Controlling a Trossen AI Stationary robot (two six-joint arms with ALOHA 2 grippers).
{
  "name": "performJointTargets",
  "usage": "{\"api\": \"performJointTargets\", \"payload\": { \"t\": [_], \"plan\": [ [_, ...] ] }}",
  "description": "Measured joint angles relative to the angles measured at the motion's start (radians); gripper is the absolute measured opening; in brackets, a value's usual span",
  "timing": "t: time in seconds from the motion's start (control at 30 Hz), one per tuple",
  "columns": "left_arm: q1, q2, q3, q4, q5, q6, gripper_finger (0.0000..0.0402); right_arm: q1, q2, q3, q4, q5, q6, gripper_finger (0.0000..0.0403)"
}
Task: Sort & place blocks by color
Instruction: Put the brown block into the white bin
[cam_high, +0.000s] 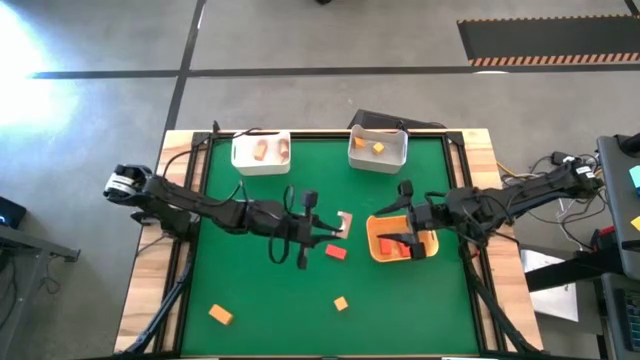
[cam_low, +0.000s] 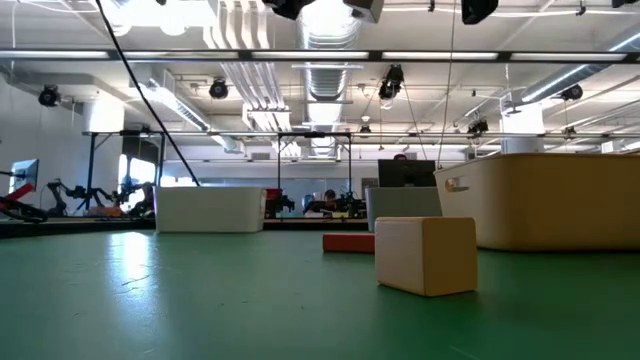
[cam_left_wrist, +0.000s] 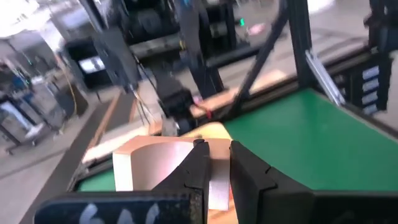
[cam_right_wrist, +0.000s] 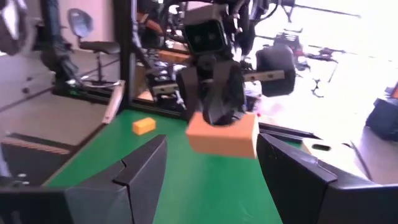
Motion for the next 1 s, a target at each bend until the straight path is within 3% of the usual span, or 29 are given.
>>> {"api": "performJointTargets", "payload": {
  "t": [0.17, 0.4, 0.63, 0.73, 1.0],
  "plan": [
    [0.011, -0.002, -0.092, 0.190, 0.009, -0.005, 0.0022, -0.007, -0.001, -0.063, 0.072, 0.091, 0.007, 0.0237],
    [0.012, -0.006, -0.125, 0.251, 0.011, -0.058, 0.0023, -0.006, 0.058, -0.069, 0.084, 0.284, 0.017, 0.0245],
    [0.013, -0.006, -0.125, 0.254, 0.012, -0.051, 0.0025, -0.010, 0.184, -0.029, 0.166, 0.289, -0.007, 0.0295],
    [0.013, -0.006, -0.125, 0.259, 0.011, -0.040, 0.0025, -0.010, 0.228, 0.003, 0.195, 0.242, -0.027, 0.0314],
    [0.013, -0.005, -0.123, 0.307, 0.010, -0.031, 0.0026, -0.011, 0.313, 0.077, 0.211, 0.227, -0.075, 0.0339]
  ]
}}
